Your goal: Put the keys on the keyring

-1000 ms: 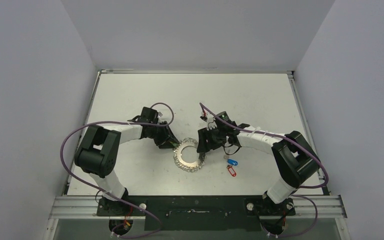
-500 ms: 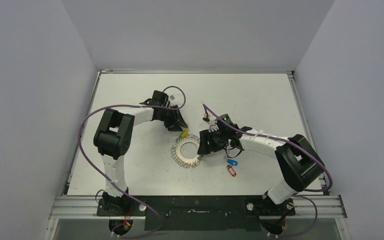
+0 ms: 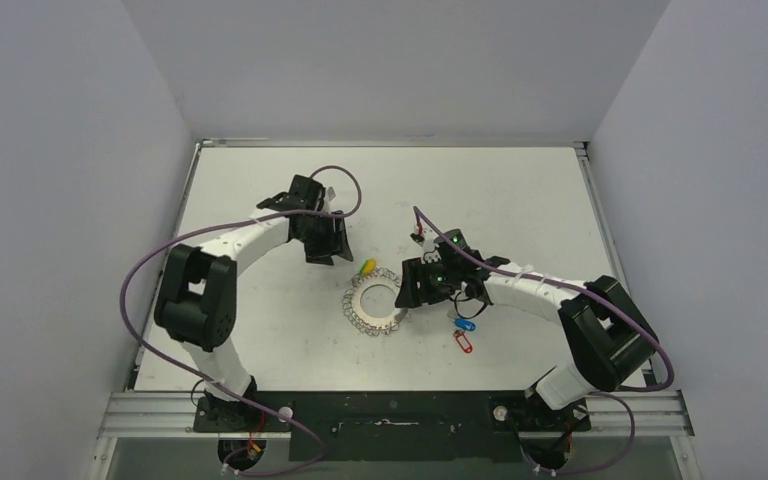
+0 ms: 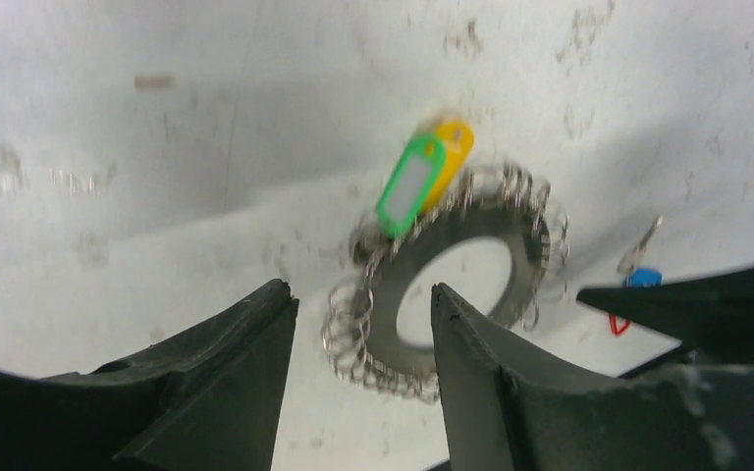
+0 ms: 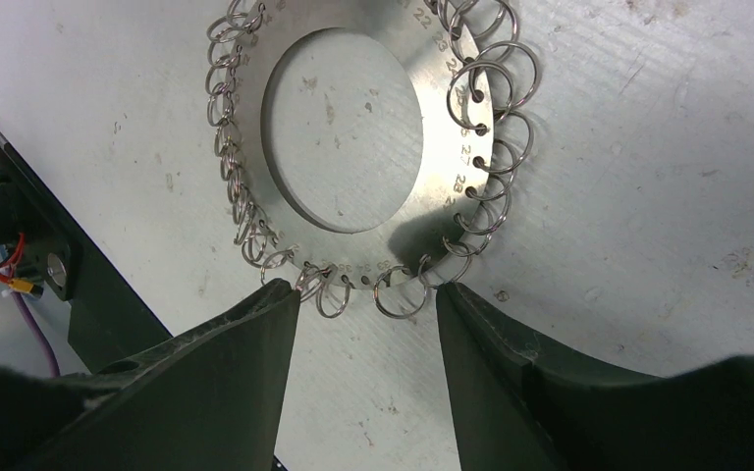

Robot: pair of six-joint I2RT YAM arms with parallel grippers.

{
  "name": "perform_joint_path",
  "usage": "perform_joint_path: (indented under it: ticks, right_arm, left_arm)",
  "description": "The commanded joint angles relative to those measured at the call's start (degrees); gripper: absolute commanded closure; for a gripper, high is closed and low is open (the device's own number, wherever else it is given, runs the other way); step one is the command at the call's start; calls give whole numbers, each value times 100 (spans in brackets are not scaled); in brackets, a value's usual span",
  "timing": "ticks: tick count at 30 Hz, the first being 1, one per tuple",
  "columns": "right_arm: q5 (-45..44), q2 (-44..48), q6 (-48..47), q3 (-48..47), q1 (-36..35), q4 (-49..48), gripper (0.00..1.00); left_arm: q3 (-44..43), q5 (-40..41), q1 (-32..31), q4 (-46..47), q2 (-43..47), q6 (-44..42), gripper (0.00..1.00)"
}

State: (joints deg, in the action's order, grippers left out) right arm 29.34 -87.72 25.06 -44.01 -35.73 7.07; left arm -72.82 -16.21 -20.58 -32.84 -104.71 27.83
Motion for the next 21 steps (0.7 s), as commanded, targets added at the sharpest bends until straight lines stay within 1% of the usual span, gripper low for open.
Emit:
perform_joint_path:
  ticks: [1,4,7,14,15,17,18,19,21]
  right_arm:
    - [-106,-8,189,-26,-54,-260,45]
    - [-60,-234,320,-95,-139,-366,46]
    - [40,-532,602,-170,-333,-645,45]
    - [191,-1227,1374,-568,-845,-1567,46]
    - [213,-1300,1440,-651,-881,-1629,45]
    - [212,-1367,1456,-792,-901,-1582,46]
    - [209,-1349,1434,-838,-901,-1535,46]
    - [188,-1314,1369,-872,-893,-1444,45]
    - [122,-1187,1259,-890,-876,-1302,45]
  left_arm:
    - [970,-15,1,-95,1189,280,49]
    - [1682,-117,-11,49,1904,598,49]
    - [2218,-3,-3,-28,2787,755,48]
    - [2518,1007,134,-769,4588,765,40]
    - [2552,1157,159,-836,4805,770,37]
    - [2634,1427,192,-939,5235,883,17]
    - [2681,1537,206,-976,5414,990,10]
    - [2744,1565,216,-982,5589,1070,5]
    - [2890,1514,221,-896,5863,1235,3]
